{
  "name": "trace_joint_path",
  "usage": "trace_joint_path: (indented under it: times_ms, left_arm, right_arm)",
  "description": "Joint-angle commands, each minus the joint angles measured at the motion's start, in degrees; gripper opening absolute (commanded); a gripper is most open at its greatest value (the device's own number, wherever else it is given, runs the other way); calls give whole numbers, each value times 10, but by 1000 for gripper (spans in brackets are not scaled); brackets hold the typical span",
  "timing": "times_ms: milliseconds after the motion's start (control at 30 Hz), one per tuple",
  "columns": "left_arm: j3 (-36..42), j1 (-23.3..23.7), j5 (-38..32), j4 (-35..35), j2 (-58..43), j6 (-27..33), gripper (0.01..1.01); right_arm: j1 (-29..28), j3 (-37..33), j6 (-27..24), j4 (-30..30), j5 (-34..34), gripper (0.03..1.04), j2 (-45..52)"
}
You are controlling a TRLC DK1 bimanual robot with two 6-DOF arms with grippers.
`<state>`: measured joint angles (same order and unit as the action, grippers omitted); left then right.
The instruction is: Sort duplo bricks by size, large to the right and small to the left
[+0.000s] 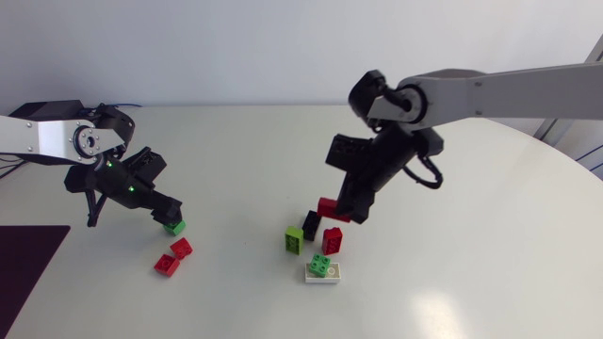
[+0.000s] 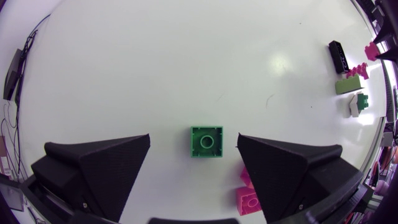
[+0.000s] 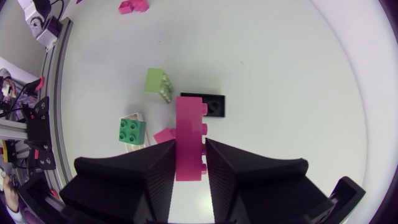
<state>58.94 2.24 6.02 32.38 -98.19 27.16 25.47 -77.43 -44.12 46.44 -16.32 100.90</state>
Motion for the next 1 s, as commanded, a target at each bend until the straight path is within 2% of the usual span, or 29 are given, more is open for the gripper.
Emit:
trace_joint_path:
  times_ms: [0, 133, 200, 500, 700, 967]
  left_arm:
    - [0, -4, 7, 1, -9, -12, 977]
    - [0, -13, 7, 0, -8, -20, 977]
    - [0, -18, 9, -1, -6, -22, 977]
    - [-10, -29, 22, -8, 0, -33, 977]
    - [-31, -29, 22, -16, 15, -33, 977]
    - [-42, -33, 22, -17, 28, -35, 977]
  right_arm:
    - [-32, 5, 3, 23, 0, 225, -37]
    - [-102, 13, 11, 36, 5, 223, -54]
    - [-130, 25, 58, 28, 26, 223, -65]
    - [-221, 134, 232, 15, 35, 223, -130]
    - [-287, 260, 258, -64, 78, 225, -162]
    - [-294, 357, 288, -145, 96, 226, -164]
